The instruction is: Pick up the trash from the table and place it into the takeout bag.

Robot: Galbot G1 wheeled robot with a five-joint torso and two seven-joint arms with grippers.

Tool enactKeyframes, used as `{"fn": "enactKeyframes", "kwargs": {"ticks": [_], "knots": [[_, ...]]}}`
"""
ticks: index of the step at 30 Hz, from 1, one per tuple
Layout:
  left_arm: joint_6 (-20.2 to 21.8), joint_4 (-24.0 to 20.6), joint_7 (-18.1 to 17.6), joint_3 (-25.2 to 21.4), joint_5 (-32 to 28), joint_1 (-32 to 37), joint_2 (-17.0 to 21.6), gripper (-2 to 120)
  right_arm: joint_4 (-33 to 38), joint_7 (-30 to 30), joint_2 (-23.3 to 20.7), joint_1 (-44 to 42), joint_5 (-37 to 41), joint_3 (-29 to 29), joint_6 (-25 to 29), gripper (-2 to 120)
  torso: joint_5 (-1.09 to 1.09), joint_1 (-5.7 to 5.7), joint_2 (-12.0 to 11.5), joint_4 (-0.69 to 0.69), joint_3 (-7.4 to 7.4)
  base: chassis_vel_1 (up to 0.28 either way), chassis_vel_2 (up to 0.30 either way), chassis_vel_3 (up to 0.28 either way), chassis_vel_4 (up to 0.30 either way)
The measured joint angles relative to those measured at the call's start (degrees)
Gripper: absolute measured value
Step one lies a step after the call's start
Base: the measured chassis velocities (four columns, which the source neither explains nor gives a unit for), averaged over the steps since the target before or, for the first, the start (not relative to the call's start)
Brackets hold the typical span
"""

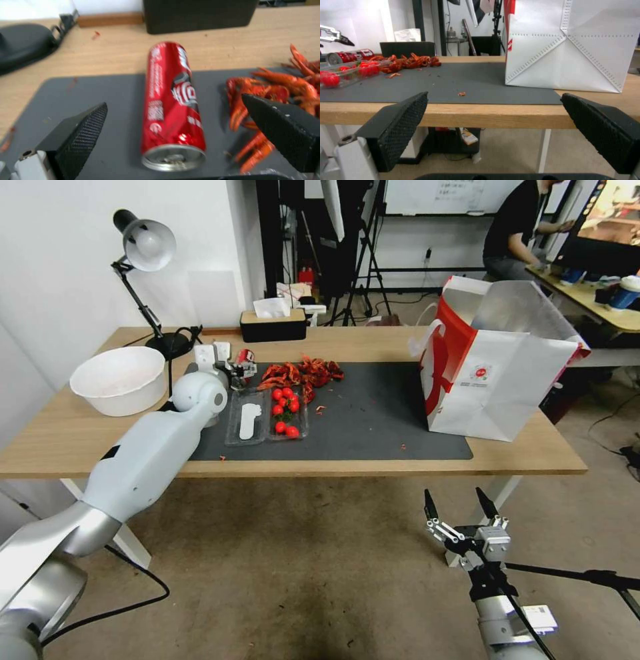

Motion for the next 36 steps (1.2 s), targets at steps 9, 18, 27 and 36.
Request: {"fn": "enactKeyframes", "kwargs": {"ticks": [9, 18, 27, 36], "knots": [[1.5, 2.7, 0.6, -0.5, -1.1, -0.4, -1.4, 100, -0.1, -0.1, 0.1, -0.1, 0.0, 0.0, 0.3, 100, 0.00, 0.00, 0.0, 0.00, 0.00, 0.000, 0.000, 0.000, 0.000], [2.3, 5.7, 0.5, -1.0, -2.5, -0.8, -2.8, 88, -0.1, -0.2, 0.4, -0.5, 0.0, 0.0, 0.8, 100, 0.00, 0.00, 0.0, -0.01, 0.00, 0.000, 0.000, 0.000, 0.000], [3.7, 6.9, -0.2, -1.3, -2.6, -1.0, -3.1, 60, -0.1, -0.2, 0.4, -0.6, 0.0, 0.0, 1.1, 100, 0.00, 0.00, 0.0, -0.01, 0.00, 0.000, 0.000, 0.000, 0.000], [0.4, 6.2, 0.6, -1.6, -2.3, -0.7, -2.5, 53, -0.2, -0.3, 0.5, -0.5, 0.0, -0.1, 1.1, 100, 0.00, 0.00, 0.0, -0.01, 0.00, 0.000, 0.000, 0.000, 0.000]]}}
